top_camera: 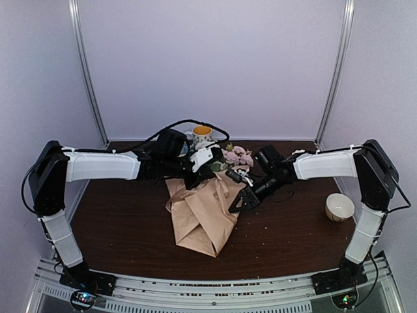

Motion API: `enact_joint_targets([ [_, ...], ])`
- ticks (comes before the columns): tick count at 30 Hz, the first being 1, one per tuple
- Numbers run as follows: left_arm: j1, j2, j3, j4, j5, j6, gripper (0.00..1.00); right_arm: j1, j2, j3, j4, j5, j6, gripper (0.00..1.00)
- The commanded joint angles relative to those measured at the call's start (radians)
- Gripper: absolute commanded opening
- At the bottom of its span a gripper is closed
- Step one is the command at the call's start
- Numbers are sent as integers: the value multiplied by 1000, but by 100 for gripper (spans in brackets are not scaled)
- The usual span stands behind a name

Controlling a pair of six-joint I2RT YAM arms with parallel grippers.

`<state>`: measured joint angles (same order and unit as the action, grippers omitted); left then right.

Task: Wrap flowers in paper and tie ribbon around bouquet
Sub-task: Cross the ribbon over the folded bouquet.

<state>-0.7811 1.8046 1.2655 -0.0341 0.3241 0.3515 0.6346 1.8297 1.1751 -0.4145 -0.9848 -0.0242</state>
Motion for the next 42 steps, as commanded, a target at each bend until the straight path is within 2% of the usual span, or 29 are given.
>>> enact_joint_targets([
  [1,24,11,-16,83,33,-32,0,-89,-79,-63,55,132,84,34],
  [4,38,23,-14,113,50,-52,0,-142,-99,-81,123,163,163,34],
  [7,46,35,-2,124,75,-58,0,-140,-102,-66,145,216,183,32],
  [10,46,40,-5,133,103,-43,0,-132,-91,-60,246,231,238,31],
  [15,46,37,-15,130,117,-37,0,-116,-40,-34,442,100,364,41],
  [20,46,25,-18,131,128,-36,0,-72,12,1,438,62,346,42],
  [21,46,25,-18,130,132,-36,0,-72,21,1,454,57,361,37],
  [24,46,24,-20,127,130,-32,0,-73,35,11,473,57,384,11],
  [25,45,23,-22,125,128,-31,0,-73,37,7,491,38,399,9],
  [28,47,18,-30,130,120,-32,0,-77,25,4,451,53,369,17],
  [33,48,15,-28,119,115,-24,0,-129,-70,-74,408,107,329,21],
  [36,49,11,-28,116,112,-21,0,-122,-140,-104,344,157,251,31],
  [39,49,7,-26,114,111,-20,0,-86,-156,-134,377,126,230,41],
  [42,49,6,-25,110,111,-19,0,-71,-136,-136,422,139,249,45],
])
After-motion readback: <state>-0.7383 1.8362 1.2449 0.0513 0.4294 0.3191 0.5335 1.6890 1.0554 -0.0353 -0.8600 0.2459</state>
